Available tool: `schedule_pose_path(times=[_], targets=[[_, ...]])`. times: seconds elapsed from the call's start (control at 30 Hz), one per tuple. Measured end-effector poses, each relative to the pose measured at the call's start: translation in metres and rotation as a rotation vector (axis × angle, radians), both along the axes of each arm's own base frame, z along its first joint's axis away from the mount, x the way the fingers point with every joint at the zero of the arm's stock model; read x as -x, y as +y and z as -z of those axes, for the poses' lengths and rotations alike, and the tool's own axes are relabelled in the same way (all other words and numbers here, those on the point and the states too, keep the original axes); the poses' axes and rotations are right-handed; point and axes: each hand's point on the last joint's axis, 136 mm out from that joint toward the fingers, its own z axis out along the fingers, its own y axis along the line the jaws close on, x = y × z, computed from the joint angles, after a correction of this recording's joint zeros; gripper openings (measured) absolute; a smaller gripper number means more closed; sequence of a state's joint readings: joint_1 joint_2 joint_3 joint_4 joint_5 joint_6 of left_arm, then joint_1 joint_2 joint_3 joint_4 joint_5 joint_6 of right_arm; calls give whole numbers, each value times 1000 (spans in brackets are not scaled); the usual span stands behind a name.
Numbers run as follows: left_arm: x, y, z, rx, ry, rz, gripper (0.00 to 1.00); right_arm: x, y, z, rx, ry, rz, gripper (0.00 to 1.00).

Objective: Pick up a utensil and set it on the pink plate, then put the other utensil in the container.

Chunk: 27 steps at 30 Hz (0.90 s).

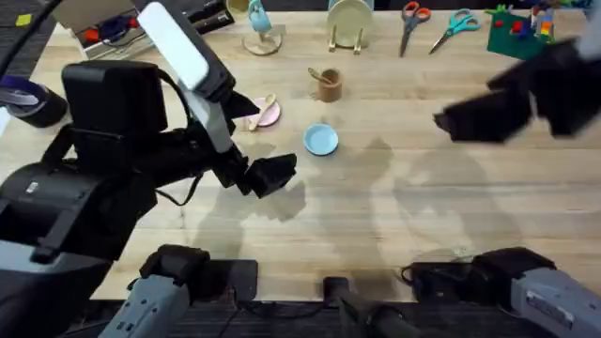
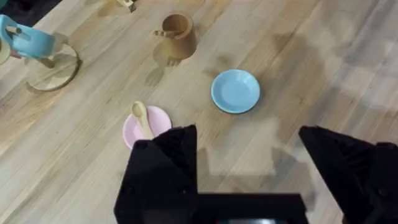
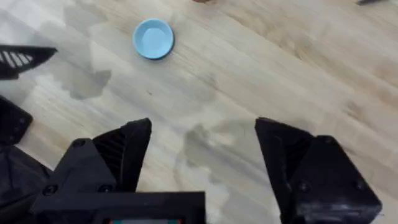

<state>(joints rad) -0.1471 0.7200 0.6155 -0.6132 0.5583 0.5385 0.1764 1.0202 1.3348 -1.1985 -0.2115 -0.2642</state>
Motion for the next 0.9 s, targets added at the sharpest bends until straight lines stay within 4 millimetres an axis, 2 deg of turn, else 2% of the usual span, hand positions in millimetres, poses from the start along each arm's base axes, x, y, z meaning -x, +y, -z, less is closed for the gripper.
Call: schedule_pose_path(times=[0.3,0.5,0.7,0.9], targets=[[0,0,0,0,0,0,993,78,-21,-8,-18,-95,65,996],[0,0,0,0,0,0,993,123,-29,3,-13,-58,74,996],[0,0,0,0,0,0,993,141,-32,10,-22,-24,97,996],[0,0,0,0,0,0,992,143,-33,12,-27,-9,109,996]])
